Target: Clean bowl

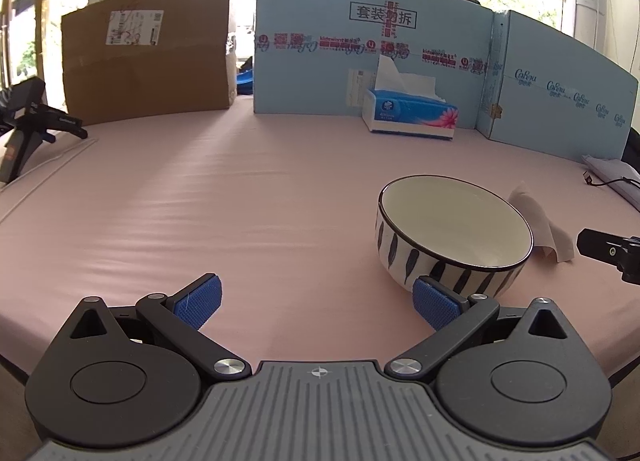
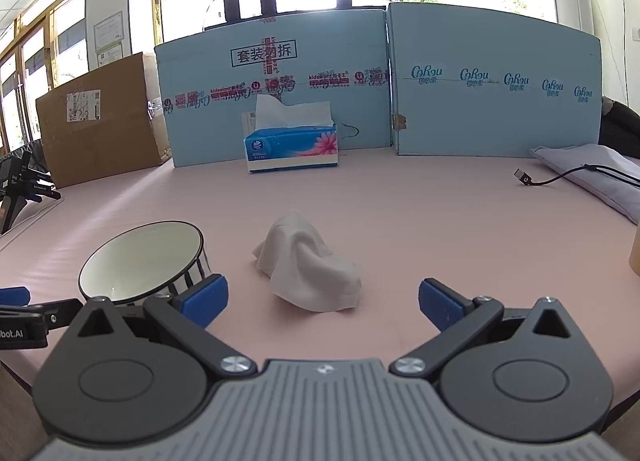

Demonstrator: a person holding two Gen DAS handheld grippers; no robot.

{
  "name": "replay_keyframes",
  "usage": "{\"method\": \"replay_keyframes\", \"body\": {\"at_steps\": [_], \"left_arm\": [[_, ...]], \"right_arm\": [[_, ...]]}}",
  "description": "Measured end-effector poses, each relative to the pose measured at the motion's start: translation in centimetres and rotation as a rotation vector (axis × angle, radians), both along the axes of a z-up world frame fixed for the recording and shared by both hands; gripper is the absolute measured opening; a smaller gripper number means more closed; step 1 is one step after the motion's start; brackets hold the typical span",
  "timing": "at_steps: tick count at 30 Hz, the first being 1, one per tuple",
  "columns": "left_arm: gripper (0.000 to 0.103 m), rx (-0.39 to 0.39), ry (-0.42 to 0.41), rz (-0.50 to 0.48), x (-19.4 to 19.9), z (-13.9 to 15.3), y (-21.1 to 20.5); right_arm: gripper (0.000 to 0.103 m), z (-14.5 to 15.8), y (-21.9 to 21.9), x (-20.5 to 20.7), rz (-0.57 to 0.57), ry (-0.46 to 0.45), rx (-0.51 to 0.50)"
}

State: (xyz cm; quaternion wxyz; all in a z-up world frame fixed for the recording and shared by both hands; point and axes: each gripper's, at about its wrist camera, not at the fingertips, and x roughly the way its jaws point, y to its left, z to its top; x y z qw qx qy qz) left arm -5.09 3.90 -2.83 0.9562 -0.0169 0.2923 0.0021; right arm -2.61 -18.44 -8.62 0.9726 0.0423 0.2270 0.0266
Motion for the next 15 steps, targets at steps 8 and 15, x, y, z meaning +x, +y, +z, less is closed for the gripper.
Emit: {"method": "replay_keyframes", "body": {"at_steps": [8,15], "left_arm": [[0.103,-0.007,0.01,0.021,-0.1,0.05,0.24],[0.103,-0.006,0.021,0.036,-0.1,0.0,0.23]], "right_arm": [[0.103,-0.05,-0.05,-0.08,-0.003,-0.001,-0.001],[0.103,-0.16,-0.1,-0.24,-0.006,0.002,0.005]]}}
